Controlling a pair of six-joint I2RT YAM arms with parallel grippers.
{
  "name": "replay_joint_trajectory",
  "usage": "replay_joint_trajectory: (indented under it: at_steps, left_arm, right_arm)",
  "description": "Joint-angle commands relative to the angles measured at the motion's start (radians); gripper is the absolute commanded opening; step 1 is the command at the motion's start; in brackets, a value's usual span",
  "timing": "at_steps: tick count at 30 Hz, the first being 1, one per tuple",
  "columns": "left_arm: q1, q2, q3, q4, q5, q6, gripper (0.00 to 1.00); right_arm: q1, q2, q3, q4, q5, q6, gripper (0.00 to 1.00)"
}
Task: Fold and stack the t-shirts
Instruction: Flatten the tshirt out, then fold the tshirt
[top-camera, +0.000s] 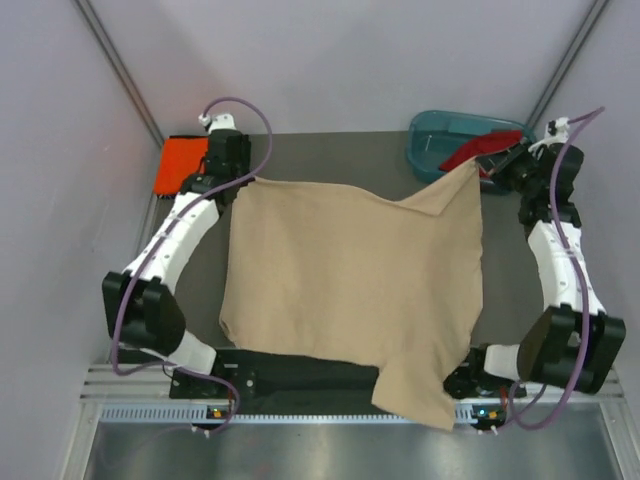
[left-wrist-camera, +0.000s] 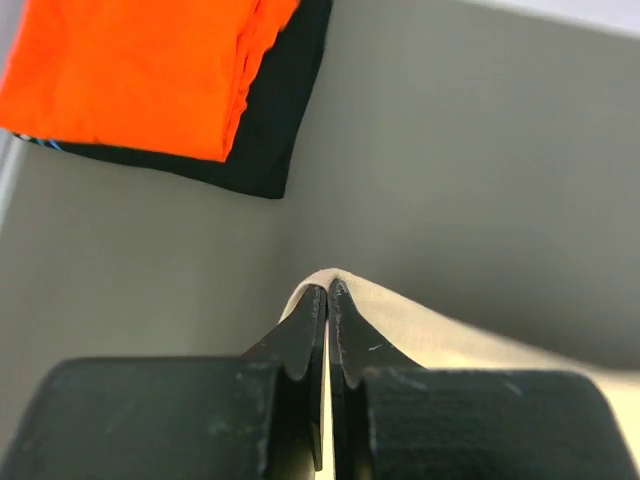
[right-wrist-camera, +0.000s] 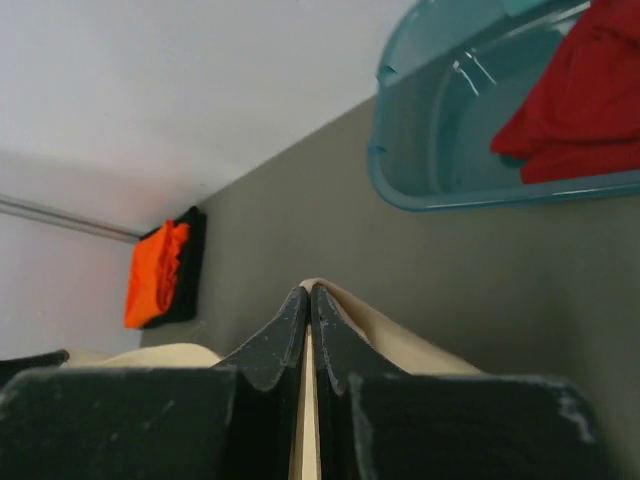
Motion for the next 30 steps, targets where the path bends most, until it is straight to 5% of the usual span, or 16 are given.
replay_joint_trajectory:
  at_steps: [1,6,14,30]
  left_arm:
    - [0.044,0.122,-0.007,0.218,-0.016,0.012,0.0]
    - [0.073,0.34,0.087,0.222,-0.006,-0.016,0.0]
    - [0.113,0.465,0.2,0.187,0.074,-0.022,0.0]
    - [0.202,0.511,0.247,0.063,0.31,0.024,0.0]
  right_arm:
    - [0.018,0.117,0.007,0.226,-0.009,-0.056,0.0]
    - [0.029,0.336,0.139,0.186,-0.029,-0.109,0.0]
    - [0.073,0.493,0.312,0.044,-0.066,-0.131,0.0]
    - [0.093,0.208,0.216,-0.406,0.052,-0.056,0.0]
